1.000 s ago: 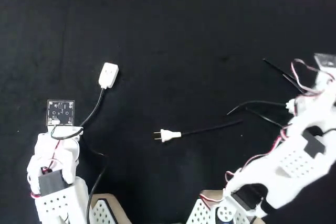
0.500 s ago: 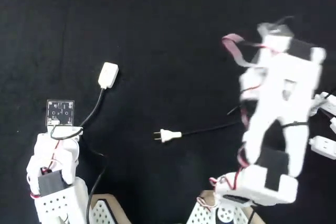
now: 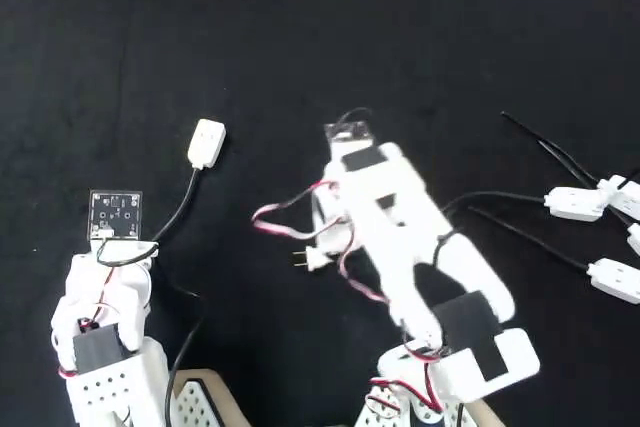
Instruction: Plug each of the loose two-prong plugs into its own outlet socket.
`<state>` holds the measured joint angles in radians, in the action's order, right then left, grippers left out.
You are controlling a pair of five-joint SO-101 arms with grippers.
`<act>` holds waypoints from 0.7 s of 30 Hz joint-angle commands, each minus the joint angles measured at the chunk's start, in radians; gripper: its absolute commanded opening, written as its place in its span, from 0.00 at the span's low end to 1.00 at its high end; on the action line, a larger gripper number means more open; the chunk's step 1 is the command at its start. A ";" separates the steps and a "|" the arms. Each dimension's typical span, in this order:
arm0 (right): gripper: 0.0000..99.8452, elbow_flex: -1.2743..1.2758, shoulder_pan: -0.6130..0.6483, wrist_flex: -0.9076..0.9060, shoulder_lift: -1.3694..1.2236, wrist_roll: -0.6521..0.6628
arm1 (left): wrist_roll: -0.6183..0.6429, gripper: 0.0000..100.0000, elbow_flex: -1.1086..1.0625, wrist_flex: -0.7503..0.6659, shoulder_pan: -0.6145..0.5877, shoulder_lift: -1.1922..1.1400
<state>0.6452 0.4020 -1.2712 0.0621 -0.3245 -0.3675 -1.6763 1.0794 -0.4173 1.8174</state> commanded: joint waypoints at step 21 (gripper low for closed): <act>0.02 0.064 0.133 0.249 -0.064 -0.164 | -0.012 0.07 -0.013 -0.018 0.005 0.006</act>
<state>0.7173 0.5508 -1.0610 0.0422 -0.4872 -0.3675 -1.6763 1.0794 -0.4173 1.8174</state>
